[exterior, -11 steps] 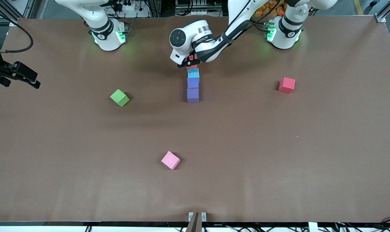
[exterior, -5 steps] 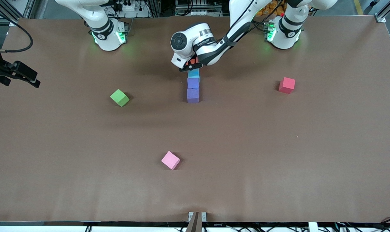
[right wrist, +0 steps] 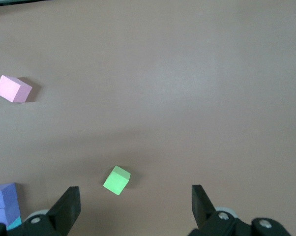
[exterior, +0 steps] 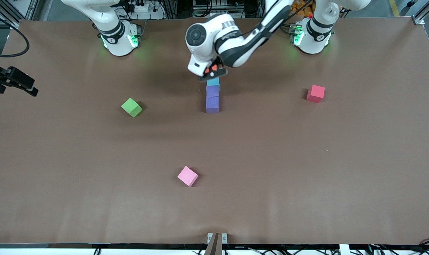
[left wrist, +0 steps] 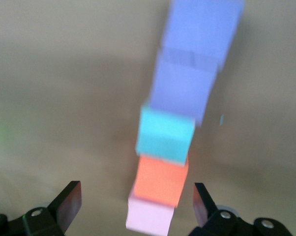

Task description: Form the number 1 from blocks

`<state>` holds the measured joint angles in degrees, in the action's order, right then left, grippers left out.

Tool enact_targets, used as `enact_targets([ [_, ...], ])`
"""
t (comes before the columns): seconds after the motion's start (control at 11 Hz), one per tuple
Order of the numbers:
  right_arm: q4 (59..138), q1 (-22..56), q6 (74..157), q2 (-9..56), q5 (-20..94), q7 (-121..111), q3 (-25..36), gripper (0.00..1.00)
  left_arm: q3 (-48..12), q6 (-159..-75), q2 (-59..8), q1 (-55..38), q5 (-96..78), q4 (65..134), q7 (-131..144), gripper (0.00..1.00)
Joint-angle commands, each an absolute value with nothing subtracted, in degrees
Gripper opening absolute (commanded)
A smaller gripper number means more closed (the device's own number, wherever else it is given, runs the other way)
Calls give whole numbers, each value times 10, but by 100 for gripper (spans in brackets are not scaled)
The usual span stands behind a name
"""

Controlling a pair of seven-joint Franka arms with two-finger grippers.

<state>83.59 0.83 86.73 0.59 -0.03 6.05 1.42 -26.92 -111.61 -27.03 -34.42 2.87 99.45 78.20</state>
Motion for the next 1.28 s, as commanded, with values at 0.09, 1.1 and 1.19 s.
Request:
enact_targets([
  [0.09,813,-3,856,11,-8,51,11,100,-243,-1096,-213,-224,109,974,759,100],
  [1.1,813,-2,857,11,-1,54,15,100,-246,-1015,-86,113,80,1014,290,100],
  [1.19,813,-3,857,11,-1,53,15,100,-224,-1023,-71,84,65,1028,290,100],
])
